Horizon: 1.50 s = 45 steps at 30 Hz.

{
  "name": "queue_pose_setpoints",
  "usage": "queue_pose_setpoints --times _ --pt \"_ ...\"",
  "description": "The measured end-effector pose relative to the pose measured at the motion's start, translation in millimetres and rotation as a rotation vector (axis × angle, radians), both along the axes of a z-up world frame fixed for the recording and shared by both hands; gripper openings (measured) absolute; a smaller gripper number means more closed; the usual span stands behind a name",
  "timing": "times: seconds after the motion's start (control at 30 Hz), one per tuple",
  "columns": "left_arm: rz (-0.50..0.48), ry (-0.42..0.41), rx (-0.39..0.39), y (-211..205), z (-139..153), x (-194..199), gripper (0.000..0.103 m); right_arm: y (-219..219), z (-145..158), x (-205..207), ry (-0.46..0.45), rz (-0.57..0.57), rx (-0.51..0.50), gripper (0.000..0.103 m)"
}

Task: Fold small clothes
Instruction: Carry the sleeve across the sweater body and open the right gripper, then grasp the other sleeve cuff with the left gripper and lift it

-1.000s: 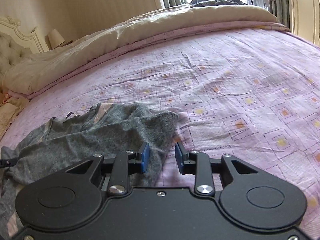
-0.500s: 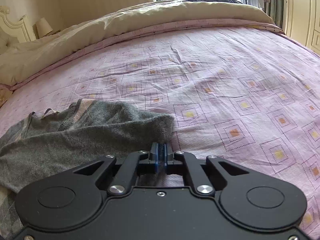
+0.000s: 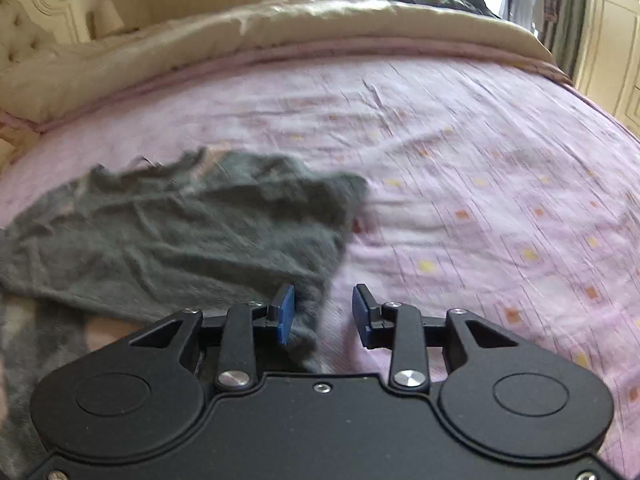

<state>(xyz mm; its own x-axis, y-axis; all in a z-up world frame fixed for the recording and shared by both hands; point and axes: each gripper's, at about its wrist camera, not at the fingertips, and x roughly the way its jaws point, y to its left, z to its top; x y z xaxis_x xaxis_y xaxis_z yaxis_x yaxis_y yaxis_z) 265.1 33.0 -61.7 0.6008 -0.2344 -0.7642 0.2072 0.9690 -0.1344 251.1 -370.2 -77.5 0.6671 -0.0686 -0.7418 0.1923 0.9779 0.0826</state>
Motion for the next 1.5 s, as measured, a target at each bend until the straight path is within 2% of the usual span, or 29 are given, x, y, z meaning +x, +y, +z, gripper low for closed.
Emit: queue_pose_setpoints --times 0.07,0.1,0.13,0.2,0.3,0.43,0.6,0.8,0.83,0.87,0.9,0.93,1.03,1.13,1.17,1.2,1.23,1.27,1.33,1.37,1.5 --pt "-0.011 0.011 0.021 0.8 -6.5 -18.3 0.063 -11.9 -1.8 -8.7 -0.038 -0.042 0.061 0.045" --pt "-0.019 0.0 0.033 1.4 -8.3 -26.7 0.064 -12.7 0.8 -11.0 -0.039 -0.062 0.056 0.047" --pt "-0.027 -0.015 0.056 1.6 -8.7 -35.3 0.067 -11.7 4.6 -14.1 -0.048 -0.07 0.044 0.053" --pt "-0.033 -0.009 0.093 2.7 -11.2 -46.8 0.074 -6.2 17.2 -27.7 -0.096 -0.065 0.039 0.053" --pt "-0.038 0.0 0.08 10.3 -12.4 -65.0 0.075 12.6 34.8 -56.3 -0.16 -0.004 0.056 0.054" --pt "-0.041 0.011 0.061 19.0 -10.0 -94.4 0.075 47.9 41.3 -94.9 -0.184 0.089 0.023 0.054" --pt "-0.013 0.044 0.007 31.1 -12.9 -125.8 0.076 89.0 34.2 -137.6 -0.202 0.167 0.053 0.062" --pt "-0.004 0.071 -0.079 33.3 -13.0 -147.4 0.074 123.6 20.3 -162.8 -0.19 0.205 0.099 0.062" --pt "-0.001 0.073 -0.097 33.8 -13.7 -149.4 0.067 128.2 18.4 -165.1 -0.187 0.214 0.102 0.062" --pt "0.004 0.061 -0.106 34.5 -14.3 -152.4 0.031 133.5 16.9 -167.1 -0.184 0.221 0.098 0.062" --pt "0.025 0.053 -0.092 35.8 -15.4 -156.0 0.008 137.8 16.1 -168.0 -0.183 0.226 0.093 0.062" --pt "0.047 0.052 -0.089 40.2 -17.8 -159.2 0.007 142.7 14.9 -168.9 -0.182 0.235 0.093 0.062" --pt "0.072 0.069 -0.164 54.7 -20.4 -165.1 0.007 153.9 13.4 -167.7 -0.186 0.258 0.089 0.062" --pt "0.071 0.072 -0.195 60.8 -19.6 -165.0 0.011 161.5 14.7 -156.8 -0.203 0.266 0.077 0.066" --pt "0.086 0.07 -0.212 63.9 -19.0 -164.7 0.018 162.8 15.7 -152.6 -0.217 0.262 0.075 0.068" --pt "0.107 0.06 -0.224 67.6 -17.9 -164.7 0.025 163.7 16.7 -147.7 -0.23 0.256 0.073 0.07" --pt "0.125 0.041 -0.231 71.2 -15.8 -164.3 0.043 164.5 17.2 -142.1 -0.242 0.252 0.069 0.07" --pt "0.142 0.019 -0.232 75.6 -13.4 -164.2 0.055 165.6 16.6 -133.9 -0.252 0.246 0.06 0.07" --pt "0.168 -0.031 -0.231 85.3 -8.0 -162.2 0.06 167.7 14.8 -119.4 -0.264 0.234 0.039 0.071" --pt "0.182 -0.048 -0.224 90.3 -5.5 -159.9 0.066 169.1 13.3 -112.5 -0.266 0.23 0.034 0.071" --pt "0.274 -0.108 -0.219 123.6 4.2 -145.7 0.071 173.8 5.8 -93.5 -0.272 0.21 0.035 0.071"
